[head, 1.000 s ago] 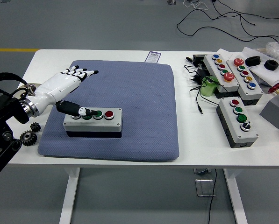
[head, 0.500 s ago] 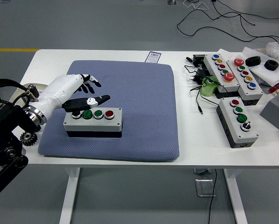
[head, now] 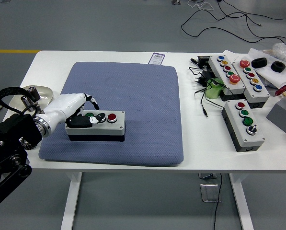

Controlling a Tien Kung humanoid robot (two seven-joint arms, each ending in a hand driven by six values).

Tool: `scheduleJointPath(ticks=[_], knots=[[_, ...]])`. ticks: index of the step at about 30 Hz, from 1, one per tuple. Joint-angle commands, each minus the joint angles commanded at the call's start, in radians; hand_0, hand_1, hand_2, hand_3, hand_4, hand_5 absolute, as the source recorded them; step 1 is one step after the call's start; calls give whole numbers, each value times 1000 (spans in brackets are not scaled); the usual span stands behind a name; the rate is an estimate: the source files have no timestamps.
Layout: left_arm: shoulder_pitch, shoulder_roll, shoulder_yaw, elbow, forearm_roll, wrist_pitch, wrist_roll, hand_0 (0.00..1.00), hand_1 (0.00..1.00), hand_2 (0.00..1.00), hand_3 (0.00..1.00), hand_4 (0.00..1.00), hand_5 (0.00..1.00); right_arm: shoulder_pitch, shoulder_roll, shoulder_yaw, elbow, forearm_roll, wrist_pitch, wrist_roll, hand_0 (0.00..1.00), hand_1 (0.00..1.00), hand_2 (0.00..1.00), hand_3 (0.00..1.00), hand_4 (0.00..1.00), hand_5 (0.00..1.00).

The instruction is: Pick up the button,place it on the desk,press the button,press the button

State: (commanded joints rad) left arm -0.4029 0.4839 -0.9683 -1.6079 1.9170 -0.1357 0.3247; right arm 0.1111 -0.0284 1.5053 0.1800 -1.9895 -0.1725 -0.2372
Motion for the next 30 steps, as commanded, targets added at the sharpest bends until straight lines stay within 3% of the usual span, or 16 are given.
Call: scheduleJointPath(ticks=[7, 15, 23, 28, 30], knots=[[-3, 2, 14, -12, -8, 3, 2, 2, 2, 2, 655, 680, 679, 0, 1, 5, 0, -5, 0, 0, 673, 658, 674, 624, 310, 173], [-3, -5, 48, 17, -5, -5, 13, 2, 2, 2, 660, 680, 671, -1, 1, 9, 0, -9, 0, -1, 673, 658, 674, 624, 310, 173], [6, -8, 74, 36, -9, -43, 29, 2, 2, 2, 659, 680, 670, -7, 1, 16, 0, -19, 1, -1, 673, 658, 674, 624, 310, 173], [7, -11, 70, 24, -11, 4, 26, 2, 2, 2, 659, 679, 676, -11, 1, 23, 0, -29, 3, -2, 673, 658, 674, 624, 310, 173], [3, -12, 68, 12, -10, 42, 21, 2, 2, 2, 659, 679, 676, -11, 0, 20, 0, -26, 3, -1, 673, 658, 674, 624, 310, 173]])
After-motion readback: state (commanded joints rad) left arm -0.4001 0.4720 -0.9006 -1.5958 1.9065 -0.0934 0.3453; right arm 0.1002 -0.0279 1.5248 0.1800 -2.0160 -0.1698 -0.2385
